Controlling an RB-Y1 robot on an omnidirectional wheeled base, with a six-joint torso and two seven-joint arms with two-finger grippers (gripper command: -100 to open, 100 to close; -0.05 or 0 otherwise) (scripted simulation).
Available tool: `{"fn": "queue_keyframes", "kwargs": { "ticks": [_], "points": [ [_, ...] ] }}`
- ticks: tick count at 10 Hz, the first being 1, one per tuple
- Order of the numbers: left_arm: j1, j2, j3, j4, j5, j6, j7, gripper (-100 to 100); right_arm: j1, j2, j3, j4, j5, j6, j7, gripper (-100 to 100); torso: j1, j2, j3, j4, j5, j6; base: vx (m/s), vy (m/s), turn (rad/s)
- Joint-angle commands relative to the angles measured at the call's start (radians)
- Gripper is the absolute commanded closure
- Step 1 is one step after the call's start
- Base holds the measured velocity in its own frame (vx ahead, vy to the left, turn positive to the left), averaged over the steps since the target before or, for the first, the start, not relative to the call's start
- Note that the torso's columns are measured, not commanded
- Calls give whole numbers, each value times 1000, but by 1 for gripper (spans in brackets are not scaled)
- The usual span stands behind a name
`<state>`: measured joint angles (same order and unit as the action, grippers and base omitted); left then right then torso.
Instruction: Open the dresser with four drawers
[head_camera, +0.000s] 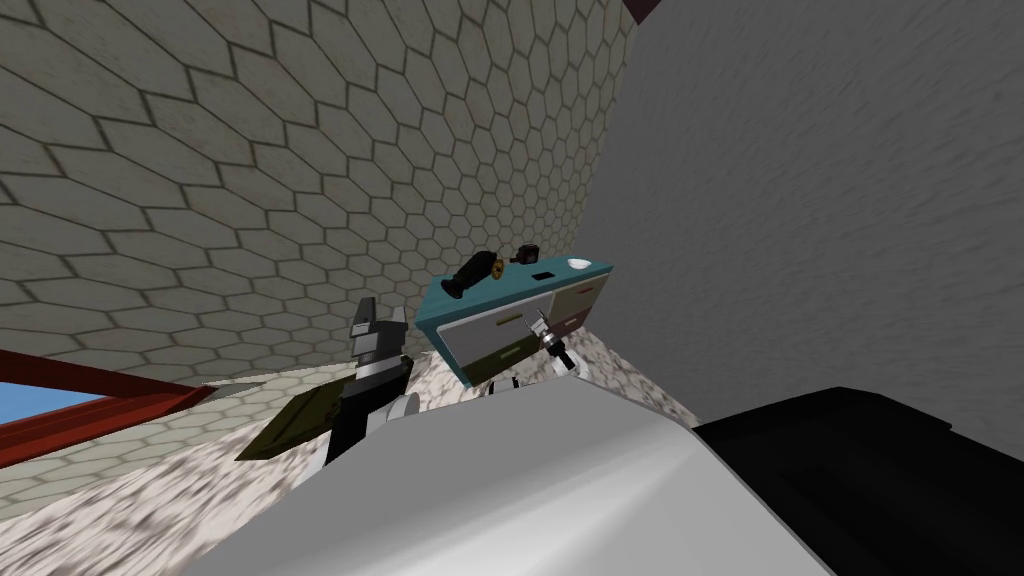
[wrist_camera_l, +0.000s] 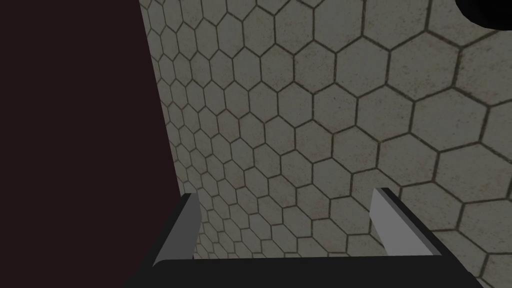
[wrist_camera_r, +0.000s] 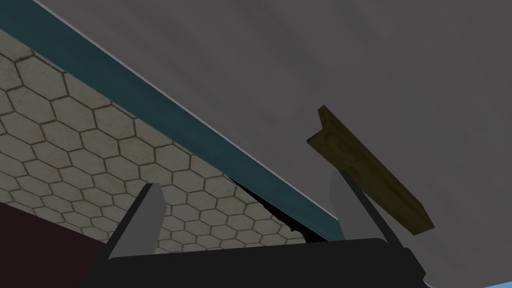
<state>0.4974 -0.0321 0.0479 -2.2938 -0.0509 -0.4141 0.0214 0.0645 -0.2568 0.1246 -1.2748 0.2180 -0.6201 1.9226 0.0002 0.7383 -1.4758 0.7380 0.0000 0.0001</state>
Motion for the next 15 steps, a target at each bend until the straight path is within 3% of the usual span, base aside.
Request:
{"fn": "queue_keyframes", "kwargs": {
  "ticks": [1, 2, 3, 4, 6, 7, 8, 9, 10, 11, 12, 15],
  "points": [
    [0, 0, 0, 0, 0, 0, 0, 0, -12, 2, 2, 24, 2, -4, 57, -100, 0, 0, 0, 0, 0, 0, -2, 18, 6],
    [0, 0, 0, 0, 0, 0, 0, 0, -37, 6, 8, 67, 7, -8, 98, -100, -1, 0, 0, 0, 0, 0, -8, 37, -62],
    [0, 0, 0, 0, 0, 0, 0, 0, -37, 6, 8, 67, 7, -8, 122, -100, 0, 0, 0, 0, 0, 0, -8, 37, -40],
    [0, 0, 0, 0, 0, 0, 0, 0, -60, 9, 13, 108, 10, -11, 151, -100, 0, 0, 0, 0, 0, 0, -8, 46, -63],
    [0, 0, 0, 0, 0, 0, 0, 0, -60, 9, 13, 108, 10, -11, 188, -100, 0, 0, 0, 0, 0, 0, -10, 32, -16],
    [0, 0, 0, 0, 0, 0, 0, 0, -83, 14, 18, 148, 12, -14, 227, -100, -1, 0, 0, 0, 0, 0, -10, 30, -61],
    [0, 0, 0, 0, 0, 0, 0, 0, -83, 14, 18, 148, 12, -14, 248, -100, -1, 0, 0, 0, 0, 0, -12, 33, -41],
    [0, 0, 0, 0, 0, 0, 0, 0, -105, 20, 23, 184, 14, -17, 279, -100, 0, 0, 0, 0, 0, 0, -17, 44, -65],
    [0, 0, 0, 0, 0, 0, 0, 0, -105, 20, 23, 184, 14, -17, 305, -100, 1, 0, 0, 0, 0, 0, -12, 44, -29],
    [0, 0, 0, 0, 0, 0, 0, 0, -125, 27, 27, 219, 15, -19, 333, -100, 0, 0, 0, 0, 0, 0, -23, 57, -52],
    [0, 0, 0, 0, 0, 0, 0, 0, -125, 27, 27, 219, 15, -19, 360, -100, 1, 0, 0, 0, 0, 0, -21, 50, -32],
    [0, 0, 0, 0, 0, 0, 0, 0, -161, 48, 35, 279, 15, -21, 445, -100, -1, -1, 0, 0, 0, 0, -15, 44, -47]
  ]
}}
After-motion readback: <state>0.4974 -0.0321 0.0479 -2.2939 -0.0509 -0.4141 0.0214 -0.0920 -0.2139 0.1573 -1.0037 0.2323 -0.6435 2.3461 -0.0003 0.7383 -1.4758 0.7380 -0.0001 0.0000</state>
